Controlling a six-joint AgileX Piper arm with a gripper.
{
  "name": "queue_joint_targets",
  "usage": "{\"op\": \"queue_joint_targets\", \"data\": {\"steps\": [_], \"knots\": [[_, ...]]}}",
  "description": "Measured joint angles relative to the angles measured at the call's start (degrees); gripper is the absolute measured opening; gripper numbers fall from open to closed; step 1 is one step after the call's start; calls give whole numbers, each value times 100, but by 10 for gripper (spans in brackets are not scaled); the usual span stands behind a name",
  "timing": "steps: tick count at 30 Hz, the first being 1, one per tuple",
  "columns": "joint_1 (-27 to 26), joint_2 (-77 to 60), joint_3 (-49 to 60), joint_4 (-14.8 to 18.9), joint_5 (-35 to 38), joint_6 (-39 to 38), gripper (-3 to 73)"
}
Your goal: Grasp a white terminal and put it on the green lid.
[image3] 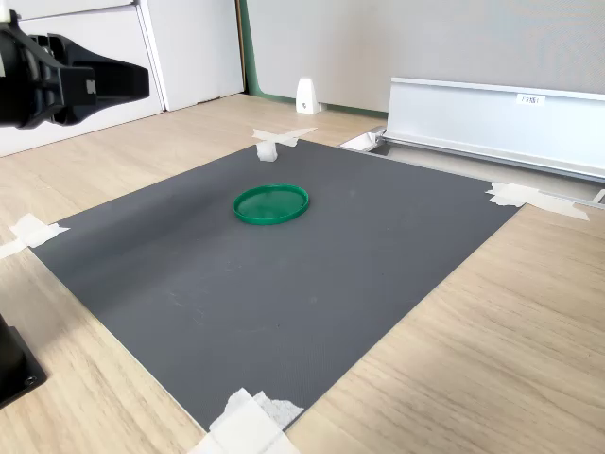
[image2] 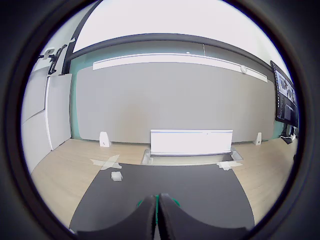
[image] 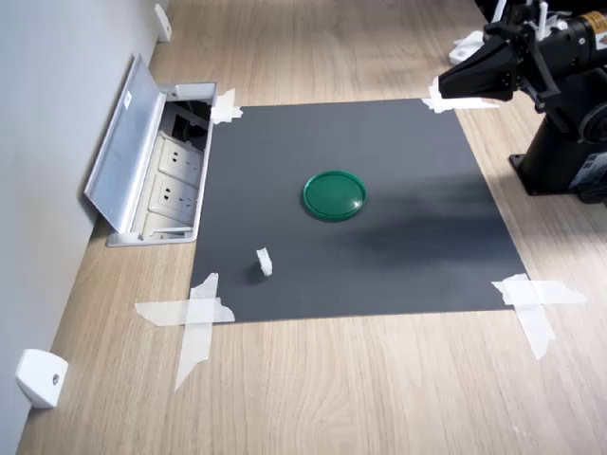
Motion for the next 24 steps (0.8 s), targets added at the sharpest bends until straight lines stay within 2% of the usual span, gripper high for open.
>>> {"op": "queue_joint_targets", "data": {"steps": [8,17,24], "knots": [[0,663,-863,382,800,0,-8],[0,2399,-2418,401,1007,-54,-8],[0,4169,-4095,401,2051,-724,-8]]}}
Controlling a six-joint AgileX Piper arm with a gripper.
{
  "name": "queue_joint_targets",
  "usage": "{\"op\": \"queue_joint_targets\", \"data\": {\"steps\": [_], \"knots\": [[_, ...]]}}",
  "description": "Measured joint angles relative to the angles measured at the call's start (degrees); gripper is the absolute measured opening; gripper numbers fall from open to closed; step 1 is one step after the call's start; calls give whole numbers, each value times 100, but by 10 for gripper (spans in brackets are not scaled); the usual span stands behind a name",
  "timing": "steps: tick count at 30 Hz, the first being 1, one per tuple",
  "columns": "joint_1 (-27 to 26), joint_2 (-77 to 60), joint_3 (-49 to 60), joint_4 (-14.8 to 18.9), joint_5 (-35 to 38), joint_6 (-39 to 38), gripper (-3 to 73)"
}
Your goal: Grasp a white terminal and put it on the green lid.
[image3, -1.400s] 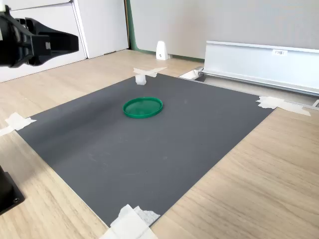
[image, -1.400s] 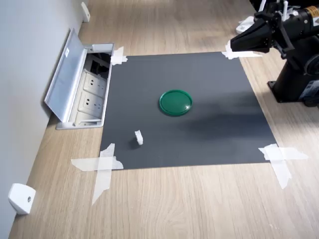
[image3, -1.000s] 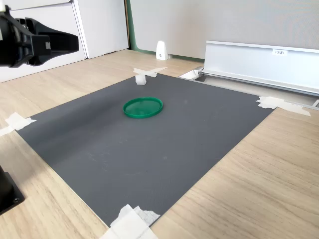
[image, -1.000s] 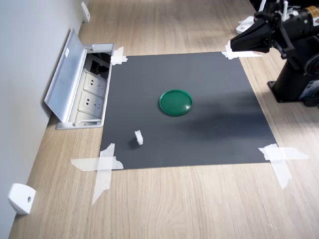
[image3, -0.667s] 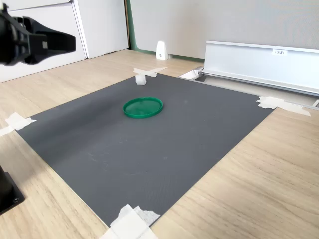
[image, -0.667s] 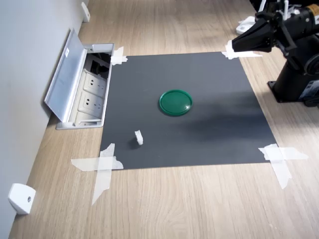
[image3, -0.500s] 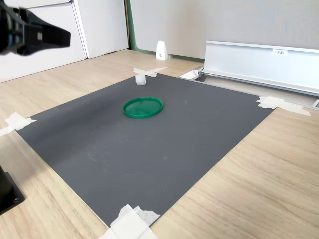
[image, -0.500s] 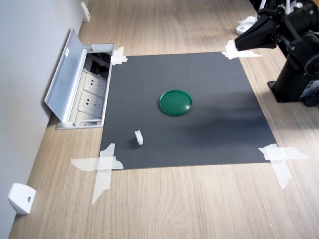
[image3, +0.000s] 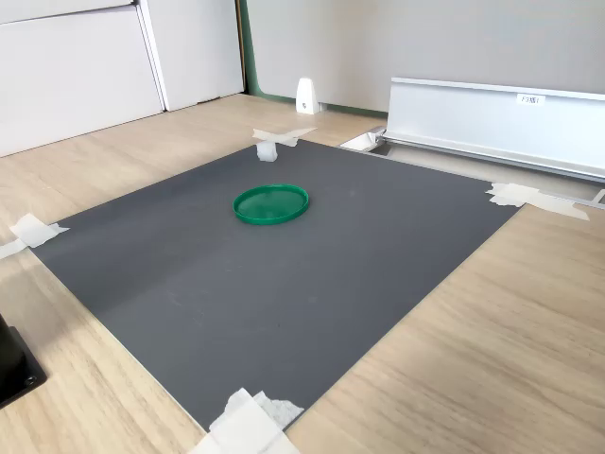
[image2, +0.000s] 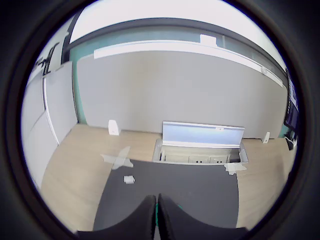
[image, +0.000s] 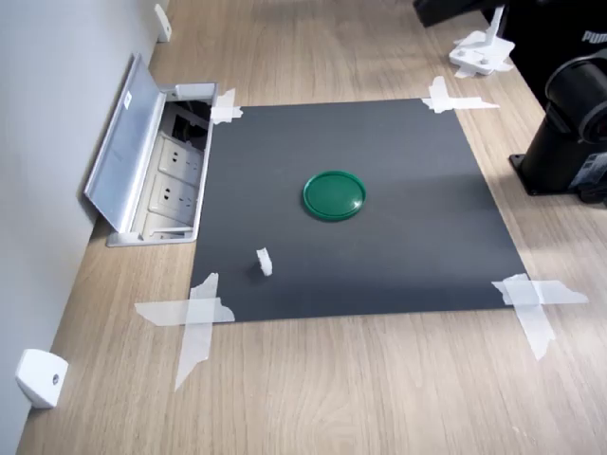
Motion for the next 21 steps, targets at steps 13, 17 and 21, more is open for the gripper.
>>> {"op": "queue_joint_targets", "data": {"steps": [13,17,21], "knots": [[0,2569,-2032,462,1776,-2594,-7],[0,3265,-2503,832,2255,-3075,35],[207,3886,-3075,629,2650,-3319,170]]}}
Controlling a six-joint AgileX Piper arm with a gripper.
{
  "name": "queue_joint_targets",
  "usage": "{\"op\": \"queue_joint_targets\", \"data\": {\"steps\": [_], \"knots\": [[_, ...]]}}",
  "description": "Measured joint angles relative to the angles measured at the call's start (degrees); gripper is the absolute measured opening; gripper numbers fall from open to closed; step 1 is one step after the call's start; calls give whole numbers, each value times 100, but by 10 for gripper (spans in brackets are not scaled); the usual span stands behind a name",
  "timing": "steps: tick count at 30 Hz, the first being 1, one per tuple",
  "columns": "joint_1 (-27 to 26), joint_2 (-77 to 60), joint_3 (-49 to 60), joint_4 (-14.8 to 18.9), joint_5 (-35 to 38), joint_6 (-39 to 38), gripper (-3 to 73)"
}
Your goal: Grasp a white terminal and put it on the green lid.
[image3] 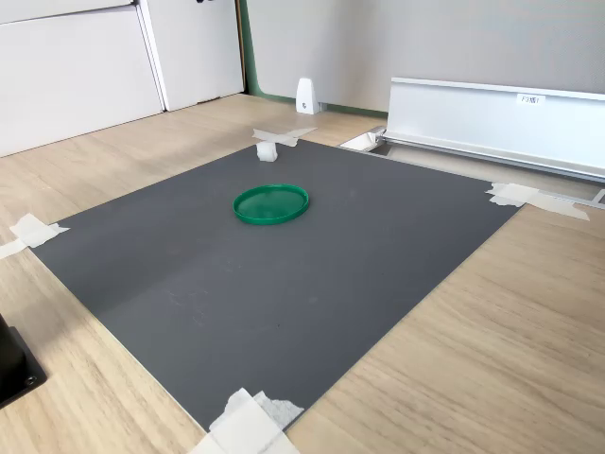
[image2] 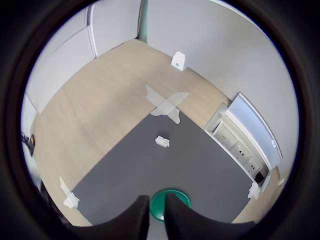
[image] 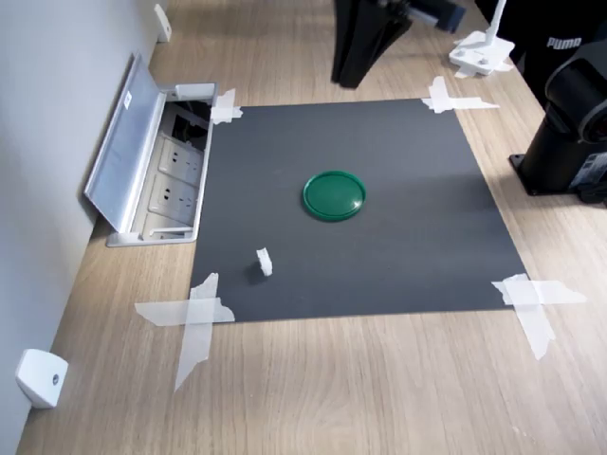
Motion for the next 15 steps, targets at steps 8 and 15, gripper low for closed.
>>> {"op": "queue_joint_targets", "data": {"steps": [8,15], "knots": [[769,949,-1084,-451,158,-31,574],[1058,1730,-1589,-486,203,496,682]]}}
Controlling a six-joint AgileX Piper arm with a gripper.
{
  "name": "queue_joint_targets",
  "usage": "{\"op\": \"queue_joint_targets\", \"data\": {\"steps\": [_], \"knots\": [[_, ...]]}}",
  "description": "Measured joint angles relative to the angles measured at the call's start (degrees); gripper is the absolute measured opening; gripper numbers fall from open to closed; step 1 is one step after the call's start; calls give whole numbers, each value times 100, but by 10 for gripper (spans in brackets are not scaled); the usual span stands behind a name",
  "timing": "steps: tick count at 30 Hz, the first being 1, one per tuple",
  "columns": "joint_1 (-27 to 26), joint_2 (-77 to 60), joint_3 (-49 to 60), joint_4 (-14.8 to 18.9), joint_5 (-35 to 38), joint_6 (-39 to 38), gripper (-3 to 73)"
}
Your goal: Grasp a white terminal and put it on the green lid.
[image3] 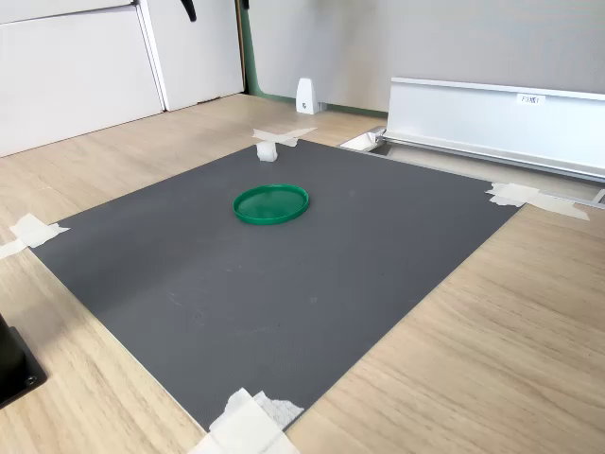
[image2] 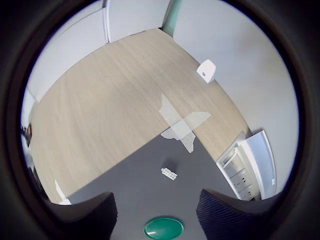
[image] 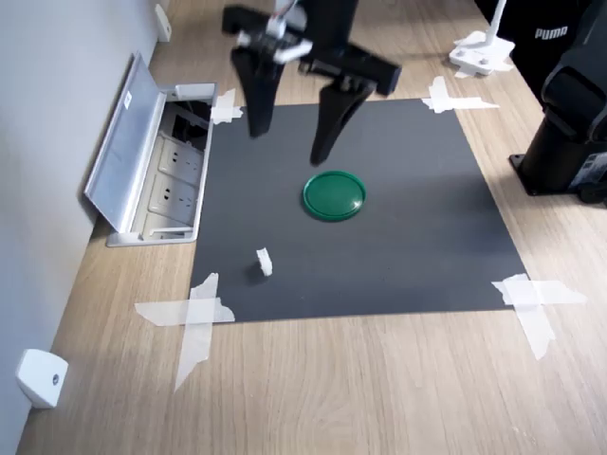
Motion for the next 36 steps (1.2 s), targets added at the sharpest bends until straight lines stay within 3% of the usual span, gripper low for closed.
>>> {"op": "queue_joint_targets", "data": {"steps": [4,16,24,36], "knots": [[6,399,-48,-12,-172,474,678],[6,1088,-59,-302,-509,827,670],[6,1281,-59,-302,-608,1491,670],[6,1337,711,-193,-1277,1585,670]]}}
